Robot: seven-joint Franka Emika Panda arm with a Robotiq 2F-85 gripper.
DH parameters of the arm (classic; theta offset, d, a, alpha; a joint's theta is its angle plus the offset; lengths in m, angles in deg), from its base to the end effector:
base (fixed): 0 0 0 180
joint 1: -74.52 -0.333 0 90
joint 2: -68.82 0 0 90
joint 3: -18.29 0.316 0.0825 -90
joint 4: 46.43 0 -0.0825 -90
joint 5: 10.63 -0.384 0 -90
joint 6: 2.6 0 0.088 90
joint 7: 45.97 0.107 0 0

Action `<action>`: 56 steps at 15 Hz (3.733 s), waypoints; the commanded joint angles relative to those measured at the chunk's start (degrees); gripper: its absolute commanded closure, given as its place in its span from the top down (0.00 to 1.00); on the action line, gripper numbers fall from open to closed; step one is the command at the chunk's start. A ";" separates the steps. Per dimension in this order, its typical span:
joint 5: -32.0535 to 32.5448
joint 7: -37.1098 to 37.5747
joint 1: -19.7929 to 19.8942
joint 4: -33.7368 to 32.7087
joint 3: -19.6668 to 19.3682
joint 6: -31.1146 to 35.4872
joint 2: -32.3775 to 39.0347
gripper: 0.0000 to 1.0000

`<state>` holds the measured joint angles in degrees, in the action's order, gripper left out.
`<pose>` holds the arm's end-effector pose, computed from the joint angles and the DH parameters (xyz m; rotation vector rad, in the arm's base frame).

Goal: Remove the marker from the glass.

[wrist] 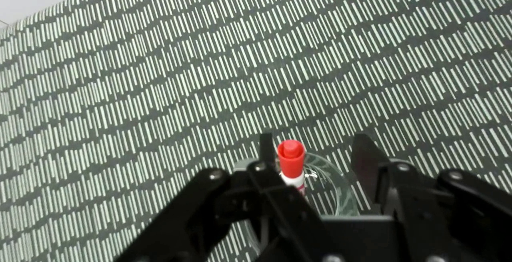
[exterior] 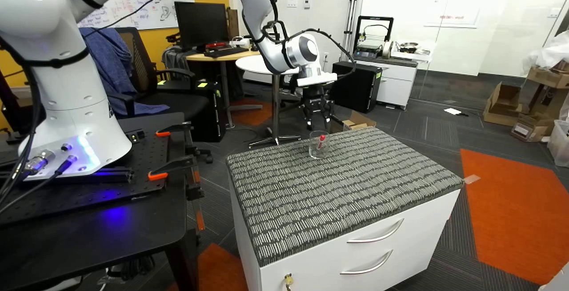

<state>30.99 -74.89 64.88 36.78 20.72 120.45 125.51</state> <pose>0.6723 0.1115 0.0753 2.1847 1.4898 -0.4684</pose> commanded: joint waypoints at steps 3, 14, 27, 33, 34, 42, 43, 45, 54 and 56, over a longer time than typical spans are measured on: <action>-0.94 -4.31 -0.34 -7.95 0.37 -5.59 5.30 0.60; -1.69 -8.17 -1.64 -16.68 0.11 -9.51 11.22 0.27; -1.90 -8.70 -2.38 -19.80 -0.13 -12.20 12.50 0.04; -1.90 -7.51 -2.68 -16.19 -0.08 -12.19 8.90 0.04; -1.79 -7.27 -2.79 -15.78 -0.19 -12.32 8.35 0.04; -1.31 -5.44 -3.04 -9.44 -0.01 -13.40 1.03 0.04; -1.08 -4.84 -3.04 -7.95 -0.12 -13.38 -0.45 0.04; -0.93 -3.81 -2.91 -5.76 -0.14 -13.47 -2.67 0.04; -0.55 5.41 0.03 4.61 -1.02 -11.74 -12.02 0.04; -0.83 8.15 1.42 6.22 -1.48 -11.08 -13.15 0.04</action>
<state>30.39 -71.14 64.72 37.29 19.80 108.15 116.79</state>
